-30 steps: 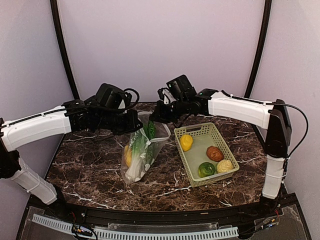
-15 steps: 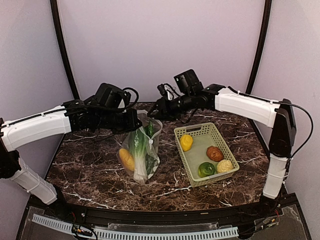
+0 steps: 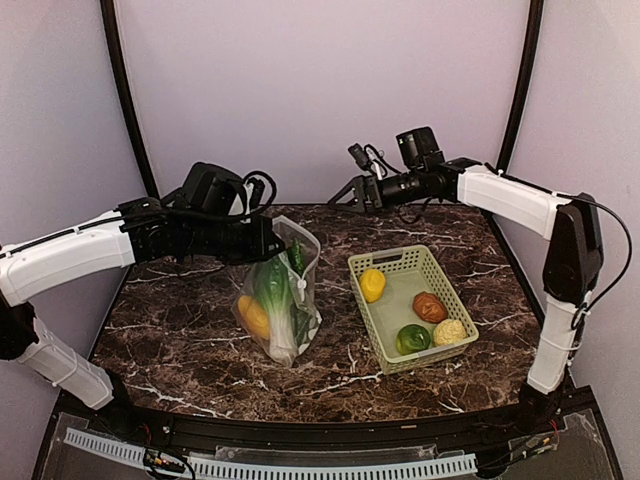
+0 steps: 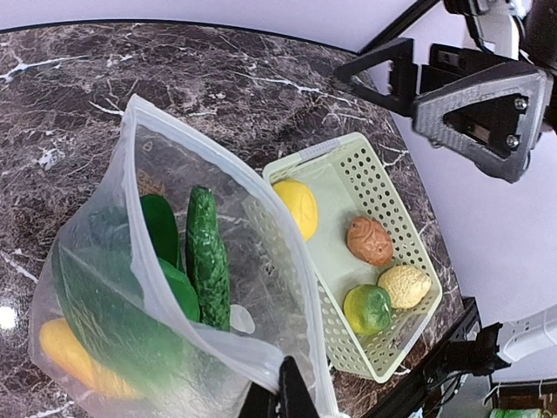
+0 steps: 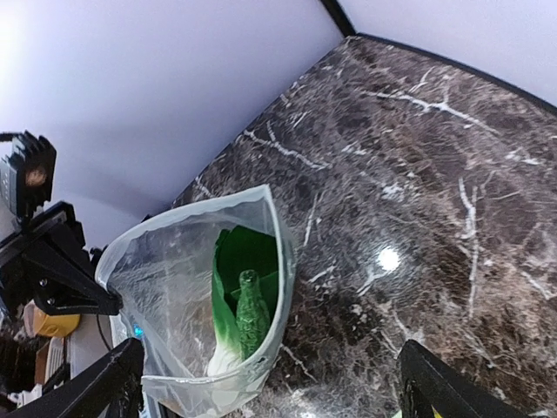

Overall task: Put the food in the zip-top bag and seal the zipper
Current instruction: Adjust the zipper food storage bag at the center of the board, then pick up the fake fruit from the bin, then place the fake fruit in the zipper food storage bag.

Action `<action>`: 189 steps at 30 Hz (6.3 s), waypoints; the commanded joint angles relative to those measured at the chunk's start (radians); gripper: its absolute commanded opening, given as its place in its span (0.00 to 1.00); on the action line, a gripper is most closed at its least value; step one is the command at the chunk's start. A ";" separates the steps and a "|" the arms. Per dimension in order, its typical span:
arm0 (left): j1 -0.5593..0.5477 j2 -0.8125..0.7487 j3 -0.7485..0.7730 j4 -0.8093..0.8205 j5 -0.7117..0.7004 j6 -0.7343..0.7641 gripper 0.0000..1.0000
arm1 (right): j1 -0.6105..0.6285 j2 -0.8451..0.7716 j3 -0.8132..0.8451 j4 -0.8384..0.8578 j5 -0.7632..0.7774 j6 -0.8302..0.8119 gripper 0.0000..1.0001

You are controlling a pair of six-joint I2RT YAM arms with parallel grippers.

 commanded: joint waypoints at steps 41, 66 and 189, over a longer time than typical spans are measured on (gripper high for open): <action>-0.039 0.019 0.104 -0.180 0.004 0.136 0.01 | 0.137 0.012 0.059 -0.238 0.227 0.070 0.00; -0.003 0.347 0.498 -0.506 -0.179 0.129 0.02 | 0.134 0.046 0.121 -0.188 0.204 0.123 0.00; -0.004 0.183 0.289 -0.135 0.045 0.136 0.01 | 0.144 -0.010 0.118 -0.261 0.157 -0.283 0.58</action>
